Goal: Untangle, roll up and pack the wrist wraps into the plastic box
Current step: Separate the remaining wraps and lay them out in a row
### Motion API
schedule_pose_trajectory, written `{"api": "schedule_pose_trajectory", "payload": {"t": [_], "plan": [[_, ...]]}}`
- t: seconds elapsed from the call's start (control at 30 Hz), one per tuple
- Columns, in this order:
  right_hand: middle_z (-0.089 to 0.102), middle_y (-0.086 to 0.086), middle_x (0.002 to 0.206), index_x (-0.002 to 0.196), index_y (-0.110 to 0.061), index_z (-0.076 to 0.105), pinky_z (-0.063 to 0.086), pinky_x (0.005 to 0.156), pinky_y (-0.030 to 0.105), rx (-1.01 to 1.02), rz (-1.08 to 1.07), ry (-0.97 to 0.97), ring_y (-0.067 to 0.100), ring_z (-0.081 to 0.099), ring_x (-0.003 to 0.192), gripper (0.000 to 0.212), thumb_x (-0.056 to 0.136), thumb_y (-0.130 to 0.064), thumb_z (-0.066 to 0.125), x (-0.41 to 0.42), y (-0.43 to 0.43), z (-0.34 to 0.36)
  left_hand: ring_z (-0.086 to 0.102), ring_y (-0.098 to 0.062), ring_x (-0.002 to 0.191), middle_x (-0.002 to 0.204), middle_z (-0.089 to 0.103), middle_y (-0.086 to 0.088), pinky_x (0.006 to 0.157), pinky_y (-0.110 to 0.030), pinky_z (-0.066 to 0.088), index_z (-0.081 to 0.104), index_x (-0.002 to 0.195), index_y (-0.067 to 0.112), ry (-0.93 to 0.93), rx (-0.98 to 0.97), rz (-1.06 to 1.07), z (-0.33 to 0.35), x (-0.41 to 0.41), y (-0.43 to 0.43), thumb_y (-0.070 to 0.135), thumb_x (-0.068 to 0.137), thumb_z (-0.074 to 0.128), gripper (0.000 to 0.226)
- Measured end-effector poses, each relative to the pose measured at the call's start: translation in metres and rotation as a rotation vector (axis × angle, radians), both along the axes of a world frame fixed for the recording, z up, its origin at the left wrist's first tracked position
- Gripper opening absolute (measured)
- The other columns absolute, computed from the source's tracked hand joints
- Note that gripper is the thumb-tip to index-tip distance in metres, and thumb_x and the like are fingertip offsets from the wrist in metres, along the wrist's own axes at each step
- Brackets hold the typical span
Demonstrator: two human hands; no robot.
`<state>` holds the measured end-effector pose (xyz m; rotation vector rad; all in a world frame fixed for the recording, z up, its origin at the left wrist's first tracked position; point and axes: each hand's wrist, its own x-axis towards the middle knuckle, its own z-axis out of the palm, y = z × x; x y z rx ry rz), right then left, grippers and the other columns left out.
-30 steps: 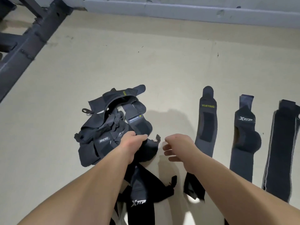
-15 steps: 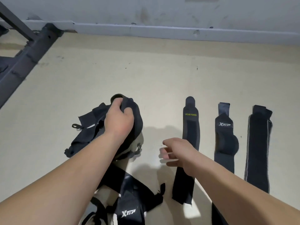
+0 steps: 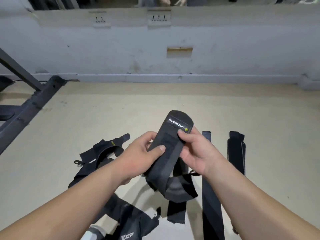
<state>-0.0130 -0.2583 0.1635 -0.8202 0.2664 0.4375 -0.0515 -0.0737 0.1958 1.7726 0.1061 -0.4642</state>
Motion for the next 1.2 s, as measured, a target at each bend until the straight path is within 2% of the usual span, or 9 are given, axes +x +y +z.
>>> {"api": "schedule_pose_trajectory", "payload": {"t": [0.17,0.3,0.5,0.6,0.67,0.73,0.9,1.03,1.2], "plan": [[0.071,0.016,0.121,0.139,-0.012,0.060,0.053,0.105,0.057,-0.052,0.059,-0.197,0.034,0.069,0.110,0.052,0.099,0.018,0.043,-0.020,0.000,0.021,0.075,-0.016,0.112,0.118,0.079,0.004,0.099,-0.042,0.060,0.069,0.124,0.027,0.018,-0.014,-0.044,0.000,-0.033,-0.005,0.022,0.107,0.061,0.019],[0.073,0.016,0.114,0.137,-0.010,0.061,0.063,0.088,0.045,-0.067,0.048,-0.233,0.029,0.072,0.098,0.051,0.099,0.018,0.044,-0.027,-0.003,0.030,0.076,-0.015,0.109,0.116,0.080,0.004,0.084,-0.026,0.060,0.069,0.126,0.022,0.090,-0.070,-0.054,0.001,-0.049,-0.016,0.019,0.105,0.063,0.022],[0.074,0.016,0.108,0.128,-0.011,0.066,0.064,0.083,0.042,-0.120,-0.022,-0.220,0.028,0.073,0.091,0.038,0.102,0.012,0.050,-0.025,-0.001,0.035,0.077,-0.018,0.109,0.113,0.081,0.000,0.105,-0.039,0.057,0.076,0.118,0.018,0.186,-0.045,-0.113,-0.011,-0.061,-0.019,0.027,0.105,0.065,0.020],[0.074,0.018,0.116,0.129,-0.010,0.067,0.062,0.091,0.048,-0.139,-0.018,-0.132,0.030,0.074,0.099,0.025,0.106,-0.007,0.057,-0.027,-0.002,0.024,0.078,-0.016,0.105,0.108,0.082,0.002,0.102,-0.038,0.059,0.077,0.114,0.019,0.124,-0.004,-0.046,-0.014,-0.058,-0.021,0.027,0.106,0.063,0.018],[0.073,0.019,0.126,0.134,-0.013,0.065,0.062,0.091,0.047,-0.150,0.070,-0.110,0.031,0.074,0.108,0.029,0.105,-0.016,0.062,-0.032,-0.003,0.016,0.078,-0.014,0.103,0.106,0.082,0.004,0.099,-0.034,0.059,0.076,0.114,0.020,0.106,-0.028,-0.002,-0.012,-0.054,-0.024,0.026,0.106,0.062,0.017],[0.072,0.021,0.130,0.138,-0.013,0.063,0.062,0.088,0.044,-0.152,0.210,-0.084,0.033,0.073,0.113,0.035,0.103,-0.017,0.065,-0.041,-0.002,0.007,0.078,-0.015,0.104,0.107,0.082,0.002,0.099,-0.037,0.060,0.075,0.118,0.021,0.108,-0.101,0.057,-0.012,-0.049,-0.027,0.029,0.106,0.062,0.019],[0.071,0.018,0.134,0.136,-0.011,0.068,0.052,0.110,0.046,-0.257,0.617,-0.008,0.034,0.067,0.127,0.047,0.094,-0.031,0.077,-0.060,-0.022,-0.022,0.076,-0.028,0.111,0.115,0.080,-0.011,0.106,-0.051,0.056,0.072,0.124,0.010,0.232,-0.270,0.169,-0.018,-0.036,-0.027,0.022,0.110,0.055,0.024],[0.080,0.006,0.116,0.118,-0.017,0.079,0.053,0.110,0.044,-0.631,0.655,0.001,0.024,0.075,0.113,0.030,0.094,-0.035,0.079,-0.060,-0.038,-0.032,0.076,-0.033,0.110,0.116,0.079,-0.016,0.104,-0.053,0.057,0.067,0.127,0.004,0.269,-0.252,0.177,-0.034,-0.037,-0.027,0.006,0.103,0.061,0.025],[0.081,0.015,0.107,0.107,-0.013,0.083,0.061,0.093,0.043,-0.626,0.509,0.022,0.025,0.077,0.093,0.022,0.090,-0.027,0.083,-0.058,-0.049,-0.031,0.079,-0.029,0.102,0.112,0.080,-0.012,0.088,-0.044,0.064,0.062,0.123,0.005,0.284,-0.205,0.265,-0.037,-0.040,-0.026,0.005,0.097,0.073,0.028]]}}
